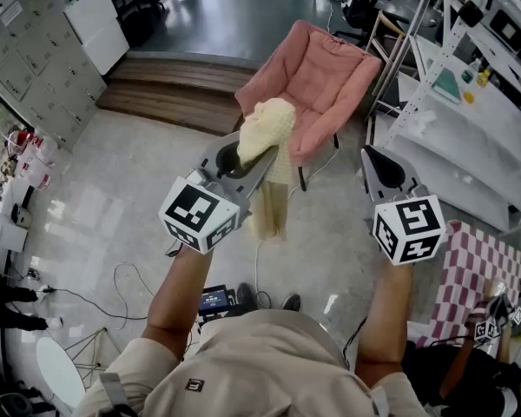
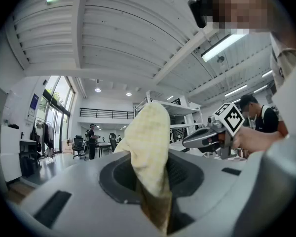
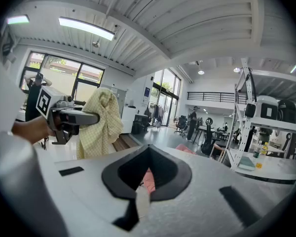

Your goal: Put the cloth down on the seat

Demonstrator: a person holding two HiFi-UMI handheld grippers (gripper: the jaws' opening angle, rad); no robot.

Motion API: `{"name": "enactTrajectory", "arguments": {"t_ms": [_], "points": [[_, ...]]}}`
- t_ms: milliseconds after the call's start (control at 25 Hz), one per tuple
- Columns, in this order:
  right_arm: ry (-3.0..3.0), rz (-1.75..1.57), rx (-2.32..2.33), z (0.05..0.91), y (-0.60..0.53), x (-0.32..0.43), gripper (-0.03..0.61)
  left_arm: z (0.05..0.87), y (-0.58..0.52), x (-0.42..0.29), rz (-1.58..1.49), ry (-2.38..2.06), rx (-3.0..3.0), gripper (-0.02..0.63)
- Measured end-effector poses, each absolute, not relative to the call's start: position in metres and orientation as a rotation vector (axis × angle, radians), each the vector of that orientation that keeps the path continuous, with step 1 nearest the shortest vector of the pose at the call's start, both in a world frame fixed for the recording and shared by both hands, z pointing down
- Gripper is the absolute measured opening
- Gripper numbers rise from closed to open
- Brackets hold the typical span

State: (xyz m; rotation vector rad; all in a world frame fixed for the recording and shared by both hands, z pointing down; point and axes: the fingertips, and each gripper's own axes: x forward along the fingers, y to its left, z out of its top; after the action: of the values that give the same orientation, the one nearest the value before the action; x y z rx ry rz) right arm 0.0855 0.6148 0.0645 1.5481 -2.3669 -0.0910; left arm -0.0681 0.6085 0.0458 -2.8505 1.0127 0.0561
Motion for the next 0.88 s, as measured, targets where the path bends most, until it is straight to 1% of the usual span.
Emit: {"name": "enactTrajectory", "arguments": {"t_ms": [480,880], "points": [[-2.346,-0.081,1.57,0.069,0.583,0.055,-0.009,0.052,0.574,-0.1,0.064,0.989,-2.868,0.098],[-2.331,-0.077,1.618,0.07,0.564,0.009,-0.008,0.054,0.555,-0.145,0.09,0.928,-2.886,0.098]]}}
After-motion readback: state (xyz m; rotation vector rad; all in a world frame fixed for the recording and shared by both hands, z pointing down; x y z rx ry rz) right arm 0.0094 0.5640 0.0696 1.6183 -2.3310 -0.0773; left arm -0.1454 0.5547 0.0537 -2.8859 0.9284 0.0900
